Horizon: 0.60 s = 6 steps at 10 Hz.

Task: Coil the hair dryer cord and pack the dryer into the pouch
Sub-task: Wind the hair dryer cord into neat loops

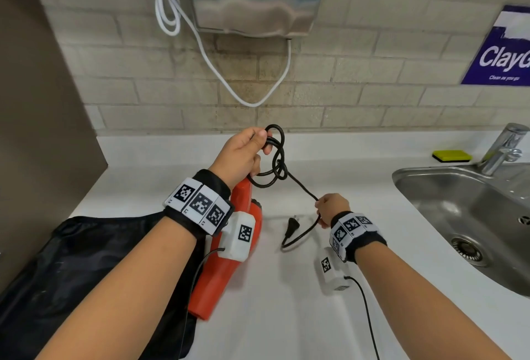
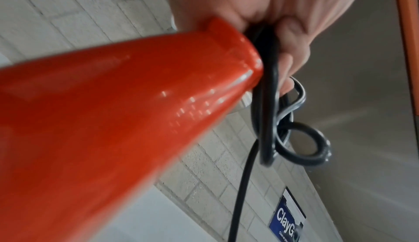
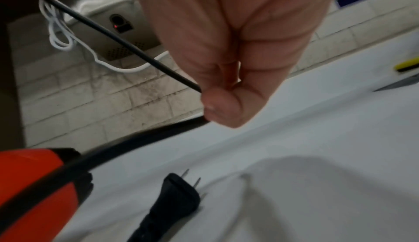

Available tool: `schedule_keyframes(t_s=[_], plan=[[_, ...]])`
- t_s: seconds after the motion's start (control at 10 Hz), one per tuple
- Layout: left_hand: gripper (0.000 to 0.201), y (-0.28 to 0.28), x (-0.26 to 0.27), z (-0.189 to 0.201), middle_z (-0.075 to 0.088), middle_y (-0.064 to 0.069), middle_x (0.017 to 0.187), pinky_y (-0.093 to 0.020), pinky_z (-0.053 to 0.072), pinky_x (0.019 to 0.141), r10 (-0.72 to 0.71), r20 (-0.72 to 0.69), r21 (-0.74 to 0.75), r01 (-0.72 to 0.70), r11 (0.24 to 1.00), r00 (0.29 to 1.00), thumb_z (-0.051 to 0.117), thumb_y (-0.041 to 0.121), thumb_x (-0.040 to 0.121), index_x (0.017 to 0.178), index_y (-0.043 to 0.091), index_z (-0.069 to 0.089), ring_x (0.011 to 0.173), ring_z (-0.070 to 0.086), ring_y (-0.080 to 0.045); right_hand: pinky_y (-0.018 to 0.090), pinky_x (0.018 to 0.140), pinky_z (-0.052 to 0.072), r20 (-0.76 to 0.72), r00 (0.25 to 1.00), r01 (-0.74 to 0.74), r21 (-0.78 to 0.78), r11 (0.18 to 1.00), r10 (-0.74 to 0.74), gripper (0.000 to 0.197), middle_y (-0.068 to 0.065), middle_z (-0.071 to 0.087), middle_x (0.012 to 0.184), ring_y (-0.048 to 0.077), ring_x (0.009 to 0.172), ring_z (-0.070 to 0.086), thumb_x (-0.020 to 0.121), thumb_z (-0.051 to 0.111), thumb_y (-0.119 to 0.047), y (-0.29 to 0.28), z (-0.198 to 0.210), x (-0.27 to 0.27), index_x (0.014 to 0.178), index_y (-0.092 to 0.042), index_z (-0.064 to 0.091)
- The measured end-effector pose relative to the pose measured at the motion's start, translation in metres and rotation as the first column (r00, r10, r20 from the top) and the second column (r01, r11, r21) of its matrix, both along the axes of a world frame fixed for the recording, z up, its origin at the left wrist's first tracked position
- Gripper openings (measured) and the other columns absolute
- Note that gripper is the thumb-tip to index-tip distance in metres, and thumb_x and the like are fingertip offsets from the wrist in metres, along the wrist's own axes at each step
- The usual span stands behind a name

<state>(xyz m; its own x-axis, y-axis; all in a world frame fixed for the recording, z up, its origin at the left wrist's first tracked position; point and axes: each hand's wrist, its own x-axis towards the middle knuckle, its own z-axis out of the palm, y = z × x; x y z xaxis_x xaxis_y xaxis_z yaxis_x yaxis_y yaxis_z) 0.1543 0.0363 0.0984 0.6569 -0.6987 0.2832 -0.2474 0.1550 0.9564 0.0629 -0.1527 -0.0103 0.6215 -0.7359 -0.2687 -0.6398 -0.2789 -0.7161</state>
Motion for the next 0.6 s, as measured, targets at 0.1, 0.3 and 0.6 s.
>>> schedule_keyframes(t_s=[0.1,0.3,0.6], plan=[[0.025,-0.002,-0.003,-0.001,0.046,0.002,0.070,-0.015,0.032,0.039,0.007,-0.025,-0.020,-0.008,1.000,1.000,0.032,0.022,0.099,0.088,0.018,0.054,0.032,0.030,-0.003,0.024,0.062,0.051,-0.130,0.992,-0.008,-0.019,1.000,0.005,0.028,0.006,0.058,0.079,0.022,0.074,0.060,0.091,0.047,-0.010,-0.004,0.002,-0.001,0.114,0.000,0.058],[0.028,0.001,-0.001,0.001,0.045,0.002,0.068,-0.015,0.029,0.038,0.026,-0.086,-0.041,-0.030,0.999,0.996,0.031,0.023,0.100,0.088,0.018,0.055,0.032,0.028,-0.003,0.024,0.076,0.048,-0.178,0.977,0.115,-0.021,0.993,-0.117,0.029,0.004,0.054,0.084,0.018,0.088,0.051,0.092,0.046,-0.012,-0.011,-0.005,-0.002,0.118,-0.003,0.056],[0.026,-0.003,-0.008,0.003,0.043,0.002,0.069,-0.016,0.031,0.037,-0.003,0.046,0.021,0.002,1.000,0.999,0.030,0.020,0.100,0.092,0.023,0.055,0.031,0.028,-0.003,0.030,0.087,0.050,-0.563,0.798,-0.428,-0.277,0.860,0.215,0.018,0.006,0.062,0.095,0.025,0.092,0.059,0.087,0.046,-0.011,0.004,0.000,-0.006,0.093,-0.006,0.063]])
